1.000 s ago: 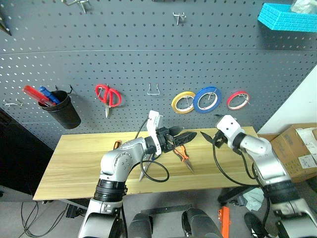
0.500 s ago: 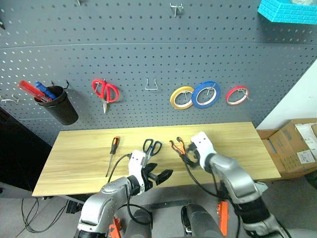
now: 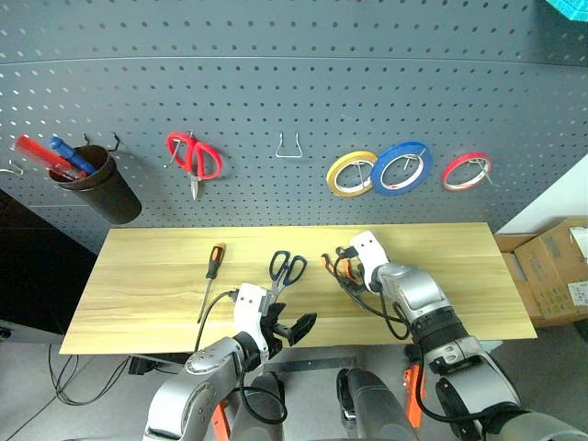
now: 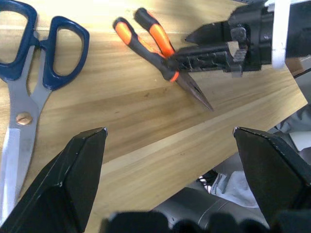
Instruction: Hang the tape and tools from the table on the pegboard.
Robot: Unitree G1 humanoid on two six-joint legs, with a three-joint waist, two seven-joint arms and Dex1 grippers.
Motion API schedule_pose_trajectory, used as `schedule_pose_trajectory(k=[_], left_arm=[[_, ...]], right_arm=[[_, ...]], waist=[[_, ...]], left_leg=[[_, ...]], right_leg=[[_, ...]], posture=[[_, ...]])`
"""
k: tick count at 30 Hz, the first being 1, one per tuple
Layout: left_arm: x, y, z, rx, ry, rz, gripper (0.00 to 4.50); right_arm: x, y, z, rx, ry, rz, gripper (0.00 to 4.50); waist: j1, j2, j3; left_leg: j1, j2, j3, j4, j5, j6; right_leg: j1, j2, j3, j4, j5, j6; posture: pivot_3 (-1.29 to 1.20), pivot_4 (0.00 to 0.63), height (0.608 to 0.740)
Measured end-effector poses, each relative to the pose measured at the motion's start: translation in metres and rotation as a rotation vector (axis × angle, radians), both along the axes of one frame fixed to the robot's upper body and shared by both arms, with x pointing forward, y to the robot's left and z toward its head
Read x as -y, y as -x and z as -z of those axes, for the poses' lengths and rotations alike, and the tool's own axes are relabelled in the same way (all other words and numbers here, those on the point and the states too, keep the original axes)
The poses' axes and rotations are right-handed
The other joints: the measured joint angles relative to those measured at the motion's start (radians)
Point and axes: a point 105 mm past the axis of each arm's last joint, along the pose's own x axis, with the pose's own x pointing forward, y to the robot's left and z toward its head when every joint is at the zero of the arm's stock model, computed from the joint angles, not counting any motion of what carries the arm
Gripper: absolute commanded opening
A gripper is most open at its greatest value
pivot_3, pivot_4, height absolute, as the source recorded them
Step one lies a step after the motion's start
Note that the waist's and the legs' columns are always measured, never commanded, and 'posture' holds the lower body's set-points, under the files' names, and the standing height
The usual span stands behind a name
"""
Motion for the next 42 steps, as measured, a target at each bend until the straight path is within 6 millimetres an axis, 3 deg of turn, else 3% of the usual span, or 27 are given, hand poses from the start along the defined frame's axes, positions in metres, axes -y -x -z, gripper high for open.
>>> schedule_pose_trajectory(k=[6, 13, 16, 22, 26, 30, 34, 38, 42], left_arm=[[0.004, 0.005, -0.002, -0.016, 0.016, 0.014, 4.50], [0.003, 0.008, -0.005, -0.020, 0.024, 0.014, 4.50], [0.003, 0.007, -0.005, -0.020, 0.027, 0.013, 4.50], [0.005, 0.005, -0.009, -0.009, 0.032, 0.020, 4.50], [0.007, 0.000, -0.013, 0.010, 0.040, 0.032, 4.50], [0.008, -0.004, -0.019, 0.030, 0.055, 0.036, 4.50], [0.000, -0.008, -0.035, 0.064, 0.138, -0.003, 4.50], [-0.019, -0.007, -0.066, 0.155, 0.234, -0.078, 4.50], [-0.030, -0.014, -0.096, 0.205, 0.404, -0.144, 4.50]], right_arm=[[-0.010, 0.003, 0.007, -0.024, -0.007, 0.006, 4.49], [-0.018, 0.007, 0.004, -0.011, 0.010, -0.031, 4.49], [-0.017, 0.005, 0.004, 0.001, 0.017, -0.035, 3.81], [-0.013, 0.003, 0.004, 0.016, 0.020, -0.034, 1.79], [-0.009, 0.005, 0.003, 0.030, 0.019, -0.040, 1.73], [0.000, 0.020, 0.002, 0.037, 0.003, -0.078, 1.73], [-0.009, 0.054, -0.037, 0.125, -0.188, -0.177, 1.73], [-0.027, 0.089, -0.116, 0.354, -0.453, -0.242, 1.73], [-0.050, 0.095, -0.165, 0.546, -0.599, -0.273, 1.73]], waist=[[-0.001, 0.004, 0.014], [-0.001, 0.003, 0.018], [-0.001, 0.003, 0.018], [-0.001, 0.003, 0.020], [-0.001, 0.003, 0.020], [0.003, 0.003, 0.020], [0.009, 0.003, 0.020], [0.014, 0.002, 0.014], [0.021, 0.000, 0.002]], left_leg=[[0.001, 0.001, -0.001, 0.000, 0.000, 0.000], [0.001, 0.001, -0.001, -0.004, 0.000, 0.000], [0.001, 0.001, -0.002, -0.006, 0.000, 0.000], [0.000, 0.001, -0.001, -0.007, 0.000, 0.000], [-0.001, 0.001, -0.002, -0.007, 0.000, 0.000], [-0.006, 0.001, -0.003, -0.008, -0.001, -0.001], [-0.023, 0.001, -0.003, -0.006, 0.000, -0.002], [-0.023, 0.002, -0.007, -0.007, -0.001, -0.006], [-0.022, 0.000, -0.008, -0.006, 0.002, -0.012]], right_leg=[[0.000, 0.002, 0.000, 0.002, -0.003, -0.006], [-0.001, 0.002, -0.001, -0.002, -0.001, -0.002], [-0.001, 0.002, -0.001, -0.002, -0.002, -0.002], [-0.002, 0.002, -0.001, -0.003, -0.002, -0.003], [-0.002, 0.002, -0.001, -0.004, -0.002, -0.003], [-0.003, 0.002, -0.004, -0.010, -0.001, -0.002], [-0.020, 0.000, -0.003, -0.009, -0.001, 0.001], [-0.020, -0.003, -0.006, -0.009, -0.001, 0.001], [-0.019, -0.002, -0.008, -0.009, 0.001, 0.002]], posture=[[0.17, 0.319, 0.740], [0.17, 0.320, 0.740], [0.17, 0.317, 0.740], [0.15, 0.298, 0.740], [0.15, 0.277, 0.740], [0.16, 0.242, 0.740], [0.16, 0.213, 0.740], [0.17, 0.170, 0.740], [0.19, 0.145, 0.740]])
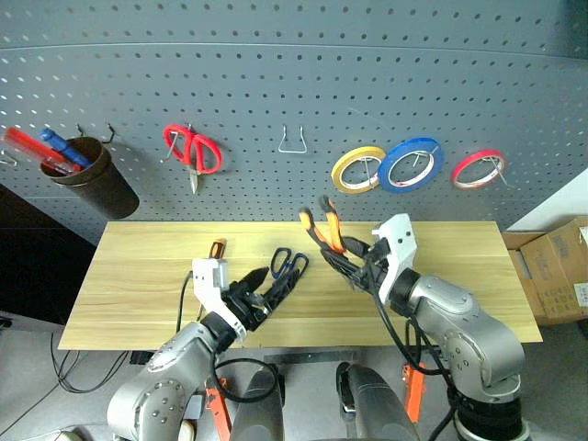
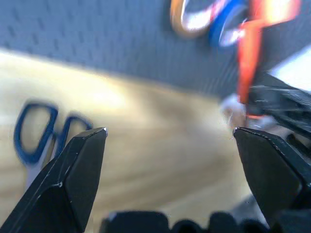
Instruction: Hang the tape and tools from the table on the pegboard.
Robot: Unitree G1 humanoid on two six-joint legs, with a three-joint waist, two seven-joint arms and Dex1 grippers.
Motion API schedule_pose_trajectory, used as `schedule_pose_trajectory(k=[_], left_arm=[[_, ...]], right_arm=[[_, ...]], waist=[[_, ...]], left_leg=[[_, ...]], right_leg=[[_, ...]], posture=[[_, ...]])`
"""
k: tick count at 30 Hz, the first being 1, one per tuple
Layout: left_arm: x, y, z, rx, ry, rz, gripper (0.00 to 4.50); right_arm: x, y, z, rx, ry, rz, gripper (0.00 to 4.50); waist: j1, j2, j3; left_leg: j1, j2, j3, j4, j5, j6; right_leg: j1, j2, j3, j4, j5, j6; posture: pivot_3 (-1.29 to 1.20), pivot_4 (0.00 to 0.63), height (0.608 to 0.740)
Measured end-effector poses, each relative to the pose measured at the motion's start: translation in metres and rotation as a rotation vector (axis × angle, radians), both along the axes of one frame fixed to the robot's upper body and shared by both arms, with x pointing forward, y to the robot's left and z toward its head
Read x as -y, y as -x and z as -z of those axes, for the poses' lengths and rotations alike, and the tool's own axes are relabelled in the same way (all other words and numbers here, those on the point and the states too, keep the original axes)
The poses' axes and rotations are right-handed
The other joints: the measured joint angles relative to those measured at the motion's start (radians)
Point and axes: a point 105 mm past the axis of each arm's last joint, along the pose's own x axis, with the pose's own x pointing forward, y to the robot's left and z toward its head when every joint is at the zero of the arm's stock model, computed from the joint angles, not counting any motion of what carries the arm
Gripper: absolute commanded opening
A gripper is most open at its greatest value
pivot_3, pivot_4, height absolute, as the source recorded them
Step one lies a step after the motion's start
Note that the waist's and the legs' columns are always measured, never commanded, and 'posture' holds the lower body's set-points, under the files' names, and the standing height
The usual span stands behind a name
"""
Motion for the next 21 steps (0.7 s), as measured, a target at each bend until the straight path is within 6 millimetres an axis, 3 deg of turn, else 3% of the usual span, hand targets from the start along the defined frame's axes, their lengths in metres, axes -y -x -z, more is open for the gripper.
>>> schedule_pose_trajectory(k=[5, 10, 14, 17, 21], left_arm=[[-0.006, -0.022, -0.043, 0.105, 0.121, -0.026, 4.50], [-0.011, -0.051, -0.057, 0.130, 0.158, -0.048, 4.50], [-0.005, -0.063, -0.061, 0.148, 0.137, -0.028, 4.50], [-0.001, -0.068, -0.053, 0.128, 0.119, -0.025, 4.50], [0.009, -0.067, -0.051, 0.130, 0.124, 0.006, 4.50]], right_arm=[[-0.028, -0.027, -0.050, 0.263, -0.067, 0.026, 1.73], [-0.048, -0.069, -0.091, 0.507, -0.084, 0.116, 1.73], [-0.045, -0.098, -0.128, 0.673, -0.108, 0.227, 1.73], [-0.043, -0.115, -0.129, 0.699, -0.114, 0.270, 1.73], [-0.042, -0.132, -0.105, 0.639, -0.104, 0.298, 1.73]], waist=[[0.005, -0.010, -0.015], [0.007, -0.019, -0.031], [0.012, -0.020, -0.034], [0.014, -0.020, -0.034], [0.024, -0.020, -0.034]], left_leg=[[0.003, -0.001, 0.003, 0.001, 0.009, -0.005], [0.006, -0.001, 0.004, 0.001, 0.013, -0.005], [0.005, -0.001, 0.004, -0.001, 0.014, -0.006], [0.005, 0.000, 0.004, -0.002, 0.014, -0.006], [0.005, 0.000, 0.005, -0.002, 0.014, -0.006]], right_leg=[[0.004, 0.004, 0.002, -0.004, 0.012, 0.001], [0.007, 0.005, 0.003, -0.004, 0.017, -0.001], [0.006, 0.005, 0.003, -0.004, 0.021, -0.007], [0.005, 0.005, 0.002, -0.004, 0.021, -0.007], [0.004, 0.004, 0.003, -0.003, 0.021, -0.007]], posture=[[0.19, 0.122, 0.740], [0.21, 0.115, 0.740], [0.22, 0.123, 0.740], [0.23, 0.130, 0.740], [0.24, 0.141, 0.740]])
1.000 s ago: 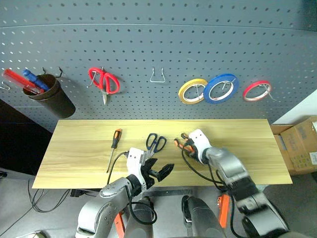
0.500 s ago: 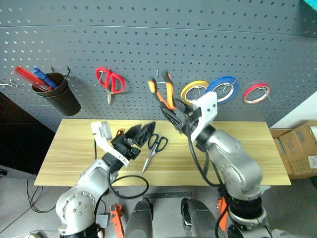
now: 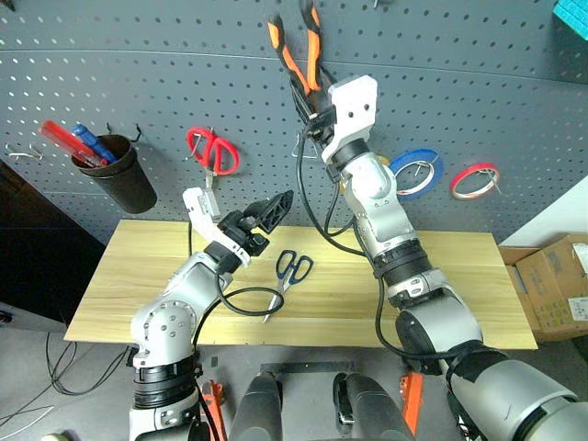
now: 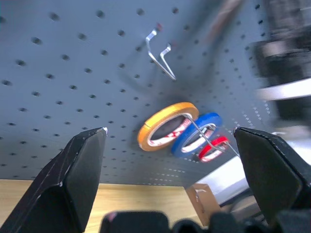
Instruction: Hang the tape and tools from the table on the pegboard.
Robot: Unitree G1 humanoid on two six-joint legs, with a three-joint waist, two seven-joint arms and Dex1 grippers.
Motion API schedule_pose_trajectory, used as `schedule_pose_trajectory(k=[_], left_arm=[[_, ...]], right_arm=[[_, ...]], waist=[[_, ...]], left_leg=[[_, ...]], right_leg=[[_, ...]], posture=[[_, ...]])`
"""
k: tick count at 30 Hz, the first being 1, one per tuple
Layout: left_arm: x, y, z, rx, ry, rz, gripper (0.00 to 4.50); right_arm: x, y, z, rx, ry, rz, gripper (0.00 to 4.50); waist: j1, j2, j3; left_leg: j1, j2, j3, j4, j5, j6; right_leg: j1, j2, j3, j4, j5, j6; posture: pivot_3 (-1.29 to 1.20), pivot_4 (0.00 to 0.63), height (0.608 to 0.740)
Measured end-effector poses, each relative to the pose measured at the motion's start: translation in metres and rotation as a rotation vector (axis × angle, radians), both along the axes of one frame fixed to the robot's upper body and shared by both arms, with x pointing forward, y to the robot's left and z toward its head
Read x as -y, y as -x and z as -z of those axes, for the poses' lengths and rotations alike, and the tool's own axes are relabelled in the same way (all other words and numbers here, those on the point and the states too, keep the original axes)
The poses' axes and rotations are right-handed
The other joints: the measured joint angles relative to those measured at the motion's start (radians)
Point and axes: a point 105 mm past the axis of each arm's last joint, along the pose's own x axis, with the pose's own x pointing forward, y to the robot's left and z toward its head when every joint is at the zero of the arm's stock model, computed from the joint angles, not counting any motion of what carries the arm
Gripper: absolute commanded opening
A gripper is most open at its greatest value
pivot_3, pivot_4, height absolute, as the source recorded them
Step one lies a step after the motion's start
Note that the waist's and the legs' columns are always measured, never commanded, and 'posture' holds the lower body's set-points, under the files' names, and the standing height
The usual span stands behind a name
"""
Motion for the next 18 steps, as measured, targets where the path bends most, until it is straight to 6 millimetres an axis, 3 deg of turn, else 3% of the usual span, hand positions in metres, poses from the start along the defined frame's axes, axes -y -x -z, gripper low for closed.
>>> schedule_pose_trajectory(k=[5, 10, 16, 18], left_arm=[[0.005, 0.002, 0.003, -0.006, -0.005, 0.016, 4.50], [0.001, 0.004, 0.009, -0.027, -0.020, 0.007, 4.50], [-0.001, 0.004, 0.013, -0.043, -0.036, -0.001, 4.50], [-0.002, 0.004, 0.014, -0.046, -0.052, -0.011, 4.50]], right_arm=[[-0.003, -0.007, 0.025, -0.091, -0.041, 0.008, 1.73], [0.007, -0.012, 0.072, -0.231, -0.056, 0.051, 1.73], [0.015, -0.009, 0.085, -0.255, -0.042, 0.075, 1.73], [0.018, -0.007, 0.092, -0.266, 0.004, 0.081, 2.44]], waist=[[0.007, 0.000, 0.000], [0.013, 0.000, 0.000], [0.031, 0.001, -0.012], [0.035, 0.002, -0.023]], left_leg=[[0.002, 0.001, -0.001, 0.001, 0.001, 0.001], [0.002, 0.000, -0.001, 0.002, 0.003, 0.003], [0.003, 0.000, -0.001, 0.001, 0.003, 0.003], [0.003, 0.000, -0.001, 0.000, 0.003, 0.003]], right_leg=[[0.000, 0.001, 0.000, 0.002, 0.001, -0.001], [0.001, 0.001, 0.000, 0.003, 0.003, -0.003], [0.003, 0.000, -0.001, 0.001, 0.003, -0.003], [0.004, 0.000, -0.001, -0.001, 0.002, -0.003]], posture=[[0.25, 0.154, 0.740], [0.25, 0.155, 0.740], [0.23, 0.155, 0.740], [0.23, 0.155, 0.740]])
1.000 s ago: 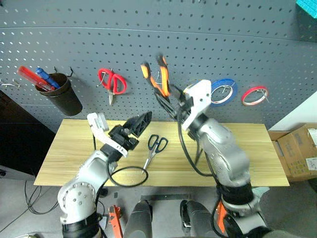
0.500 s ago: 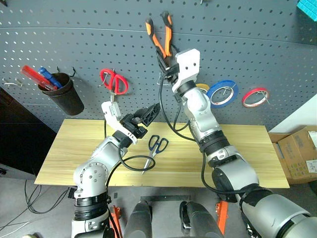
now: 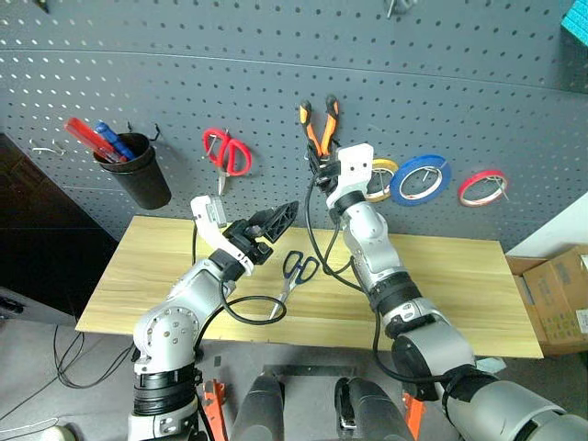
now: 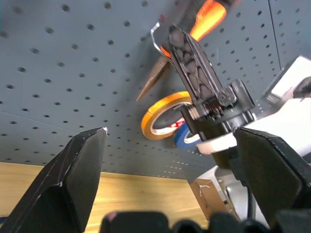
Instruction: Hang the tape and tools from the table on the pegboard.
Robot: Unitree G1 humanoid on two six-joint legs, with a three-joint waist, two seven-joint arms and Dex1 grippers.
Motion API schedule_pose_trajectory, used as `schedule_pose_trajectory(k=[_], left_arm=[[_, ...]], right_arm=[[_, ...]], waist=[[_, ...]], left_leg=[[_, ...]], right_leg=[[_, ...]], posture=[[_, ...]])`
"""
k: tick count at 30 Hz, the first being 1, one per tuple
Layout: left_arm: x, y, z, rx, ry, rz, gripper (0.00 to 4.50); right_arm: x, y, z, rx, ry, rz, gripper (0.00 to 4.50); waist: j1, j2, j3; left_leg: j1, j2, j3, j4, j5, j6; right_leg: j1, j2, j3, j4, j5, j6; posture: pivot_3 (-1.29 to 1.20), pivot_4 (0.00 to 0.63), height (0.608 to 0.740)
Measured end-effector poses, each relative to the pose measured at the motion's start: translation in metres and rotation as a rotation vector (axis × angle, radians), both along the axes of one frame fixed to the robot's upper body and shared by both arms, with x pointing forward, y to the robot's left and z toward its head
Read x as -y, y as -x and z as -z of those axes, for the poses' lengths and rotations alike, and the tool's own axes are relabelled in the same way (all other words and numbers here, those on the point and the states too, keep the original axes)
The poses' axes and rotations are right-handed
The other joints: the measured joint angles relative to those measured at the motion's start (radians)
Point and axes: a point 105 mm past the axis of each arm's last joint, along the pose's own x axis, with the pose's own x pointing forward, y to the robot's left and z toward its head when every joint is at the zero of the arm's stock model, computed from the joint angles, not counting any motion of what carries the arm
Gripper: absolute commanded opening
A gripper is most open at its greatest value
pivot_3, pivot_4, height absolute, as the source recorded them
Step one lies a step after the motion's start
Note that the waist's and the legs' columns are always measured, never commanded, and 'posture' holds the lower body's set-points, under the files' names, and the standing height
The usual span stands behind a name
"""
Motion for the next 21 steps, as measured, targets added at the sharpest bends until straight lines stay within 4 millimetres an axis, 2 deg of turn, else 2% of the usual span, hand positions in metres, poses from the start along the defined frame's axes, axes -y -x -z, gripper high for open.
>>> schedule_pose_trajectory(k=[2, 3, 4, 5, 6, 7, 10, 12, 16, 20, 21], left_arm=[[-0.001, -0.001, 0.000, 0.001, -0.016, -0.006, 4.50], [-0.001, -0.002, 0.001, 0.002, -0.032, -0.013, 4.50], [-0.003, -0.004, 0.003, 0.001, -0.075, -0.026, 4.50], [-0.005, -0.007, 0.006, -0.004, -0.115, -0.042, 4.50], [-0.006, -0.011, 0.010, -0.009, -0.168, -0.055, 4.50], [-0.010, -0.013, 0.015, -0.018, -0.225, -0.073, 4.50], [-0.022, -0.021, 0.038, -0.046, -0.487, -0.119, 4.50], [-0.030, -0.024, 0.052, -0.069, -0.609, -0.134, 4.50], [-0.037, -0.017, 0.082, -0.125, -0.757, -0.108, 4.50], [-0.032, -0.005, 0.111, -0.198, -0.821, -0.049, 4.50], [-0.031, -0.001, 0.118, -0.221, -0.826, -0.033, 4.50]], right_arm=[[0.000, 0.002, 0.016, -0.042, 0.058, -0.012, 2.94], [0.003, 0.003, 0.033, -0.094, 0.088, -0.008, 3.22], [0.008, 0.005, 0.058, -0.176, 0.119, 0.000, 3.55], [0.009, 0.008, 0.073, -0.225, 0.140, -0.001, 3.93], [0.012, 0.009, 0.080, -0.251, 0.150, 0.001, 4.19], [0.014, 0.009, 0.080, -0.259, 0.158, 0.003, 4.48], [0.026, 0.014, 0.051, -0.176, 0.160, -0.016, 4.48], [0.035, 0.028, 0.043, -0.156, 0.162, -0.039, 4.48], [0.049, 0.060, 0.065, -0.255, 0.213, -0.104, 4.48], [0.053, 0.094, 0.061, -0.289, 0.264, -0.200, 4.48], [0.050, 0.105, 0.060, -0.290, 0.289, -0.249, 4.48]], waist=[[0.000, 0.000, -0.003], [-0.001, 0.001, -0.003], [-0.002, 0.002, -0.002], [-0.005, 0.004, 0.000], [-0.007, 0.006, 0.001], [-0.008, 0.006, 0.001], [-0.021, 0.007, 0.001], [-0.025, 0.007, 0.001], [-0.030, 0.008, 0.002], [-0.033, 0.010, 0.003], [-0.035, 0.011, 0.004]], left_leg=[[0.007, 0.000, 0.000, -0.001, -0.001, 0.000], [0.010, 0.000, 0.001, -0.001, -0.001, 0.000], [0.011, 0.000, 0.001, -0.001, -0.001, 0.000], [0.011, 0.000, 0.001, -0.001, -0.001, 0.000], [0.012, 0.000, 0.002, -0.001, -0.001, 0.000], [0.013, 0.000, 0.002, 0.000, 0.000, 0.001], [0.015, 0.002, 0.001, -0.001, 0.000, 0.001], [0.015, 0.002, 0.000, -0.002, 0.000, 0.001], [0.013, 0.001, 0.002, -0.004, -0.001, 0.000], [0.013, 0.002, 0.002, -0.004, -0.002, 0.000], [0.014, 0.002, 0.002, -0.004, -0.002, 0.001]], right_leg=[[0.009, 0.000, 0.000, -0.003, -0.001, 0.000], [0.011, 0.000, 0.000, -0.003, -0.003, -0.001], [0.012, 0.000, 0.001, -0.002, -0.005, 0.000], [0.011, 0.000, 0.001, -0.001, -0.007, 0.000], [0.011, 0.000, 0.002, 0.001, -0.007, 0.000], [0.011, 0.001, 0.002, 0.002, -0.007, -0.001], [0.012, 0.003, 0.002, 0.003, -0.008, -0.003], [0.012, 0.003, 0.001, 0.002, -0.008, -0.003], [0.010, 0.001, 0.002, 0.001, -0.008, 0.001], [0.010, 0.001, 0.002, 0.001, -0.009, 0.002], [0.010, 0.001, 0.002, 0.001, -0.012, -0.003]], posture=[[0.22, 0.155, 0.740], [0.21, 0.155, 0.740], [0.21, 0.155, 0.740], [0.21, 0.155, 0.740], [0.20, 0.157, 0.740], [0.20, 0.159, 0.740], [0.18, 0.167, 0.740], [0.17, 0.172, 0.740], [0.15, 0.183, 0.740], [0.13, 0.202, 0.740], [0.12, 0.206, 0.740]])
